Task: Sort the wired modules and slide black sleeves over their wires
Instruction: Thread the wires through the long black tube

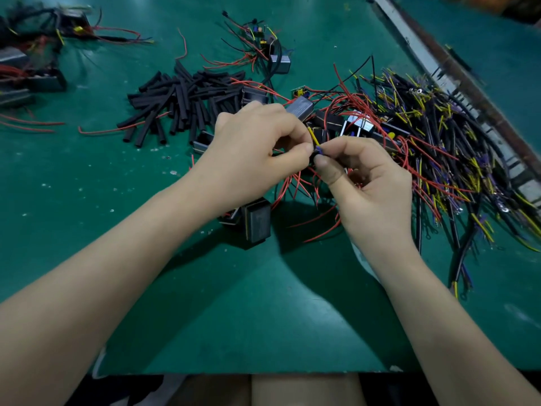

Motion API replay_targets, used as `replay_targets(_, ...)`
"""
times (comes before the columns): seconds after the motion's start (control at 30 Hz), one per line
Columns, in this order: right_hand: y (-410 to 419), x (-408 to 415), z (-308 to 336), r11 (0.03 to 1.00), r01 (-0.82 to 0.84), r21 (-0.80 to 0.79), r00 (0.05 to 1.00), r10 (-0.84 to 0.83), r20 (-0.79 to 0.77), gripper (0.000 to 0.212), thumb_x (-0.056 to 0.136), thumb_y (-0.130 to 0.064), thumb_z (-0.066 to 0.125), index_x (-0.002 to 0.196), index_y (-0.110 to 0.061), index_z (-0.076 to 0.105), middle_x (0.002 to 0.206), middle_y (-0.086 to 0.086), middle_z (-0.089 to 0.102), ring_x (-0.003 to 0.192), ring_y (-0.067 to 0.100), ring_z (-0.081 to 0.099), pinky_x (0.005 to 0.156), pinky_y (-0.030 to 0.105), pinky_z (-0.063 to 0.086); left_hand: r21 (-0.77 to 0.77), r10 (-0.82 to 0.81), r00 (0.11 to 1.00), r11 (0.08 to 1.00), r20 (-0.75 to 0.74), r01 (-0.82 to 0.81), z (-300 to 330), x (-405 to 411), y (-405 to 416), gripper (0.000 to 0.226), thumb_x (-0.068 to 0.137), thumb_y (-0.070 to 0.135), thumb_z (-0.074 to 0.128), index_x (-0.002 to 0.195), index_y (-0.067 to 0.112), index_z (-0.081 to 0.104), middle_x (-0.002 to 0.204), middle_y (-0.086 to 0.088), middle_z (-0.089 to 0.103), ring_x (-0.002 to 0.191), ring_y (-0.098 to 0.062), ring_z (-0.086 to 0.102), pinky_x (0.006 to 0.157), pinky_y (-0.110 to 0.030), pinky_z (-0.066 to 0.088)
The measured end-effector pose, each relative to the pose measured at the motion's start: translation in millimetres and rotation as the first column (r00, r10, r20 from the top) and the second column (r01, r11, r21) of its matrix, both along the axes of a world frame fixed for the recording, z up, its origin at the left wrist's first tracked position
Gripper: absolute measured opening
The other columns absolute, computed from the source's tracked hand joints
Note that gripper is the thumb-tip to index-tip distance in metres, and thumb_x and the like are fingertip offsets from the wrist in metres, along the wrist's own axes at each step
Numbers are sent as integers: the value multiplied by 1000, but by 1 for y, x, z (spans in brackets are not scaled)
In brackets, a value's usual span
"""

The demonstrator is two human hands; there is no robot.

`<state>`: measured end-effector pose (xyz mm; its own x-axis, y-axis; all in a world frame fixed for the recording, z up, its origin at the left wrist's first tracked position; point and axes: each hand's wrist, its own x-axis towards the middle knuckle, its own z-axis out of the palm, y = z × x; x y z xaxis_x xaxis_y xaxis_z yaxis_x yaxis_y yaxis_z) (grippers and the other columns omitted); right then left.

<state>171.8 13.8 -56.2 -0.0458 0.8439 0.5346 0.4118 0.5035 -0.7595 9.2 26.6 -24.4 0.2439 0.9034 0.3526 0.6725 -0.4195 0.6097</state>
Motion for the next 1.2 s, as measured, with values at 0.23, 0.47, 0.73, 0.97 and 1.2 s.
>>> replay_targets(0.23, 3, 3, -1, 986, 67, 152, 984, -91, 155, 11, 83, 1, 69, 91, -7, 70, 89, -1, 59, 85, -9, 51, 76, 7, 35, 179, 155, 979, 975, -130, -131, -10, 8, -3, 30, 89, 42, 46, 96, 26, 70, 94, 3, 61, 100, -24, 50, 75, -32, 22)
replay_targets(0.47, 4, 2, -4, 961, 130, 246, 963, -181, 201, 5, 84, -1, 70, 87, -3, 72, 91, 2, 59, 84, -6, 52, 78, 19, 45, 55, 69, 998, 996, -2, -69, -9, 9, -5, 34, 85, 41, 43, 96, 26, 71, 92, 3, 62, 97, -23, 54, 87, -45, 43)
replay_targets(0.73, 2, 1, -8, 945, 116, 306, 950, -196, 243, 7, 84, -1, 69, 80, -6, 71, 90, -4, 58, 84, 11, 57, 68, 56, 46, 157, -20, 995, 988, 99, 4, -12, 10, -8, 22, 88, 24, 56, 95, 14, 74, 81, -6, 63, 80, -22, 58, 76, -39, 46)
replay_targets(0.97, 0, -1, -3, 960, 184, 210, 958, -223, 180, 4, 84, -7, 71, 84, -8, 75, 83, 2, 63, 78, 9, 57, 74, 31, 49, 162, 63, 967, 981, 246, -105, -22, 19, -11, 15, 89, 22, 61, 94, 17, 74, 85, 0, 67, 84, -16, 60, 78, -34, 46)
replay_targets(1.2, -1, 0, -1, 979, 189, 78, 975, -197, 104, 11, 81, -10, 73, 89, -17, 74, 81, -8, 62, 75, -5, 54, 73, 9, 41, 106, 89, 928, 985, 361, -136, -25, 24, -14, 14, 86, 22, 62, 92, 17, 74, 86, 5, 66, 83, -6, 58, 78, -22, 46)
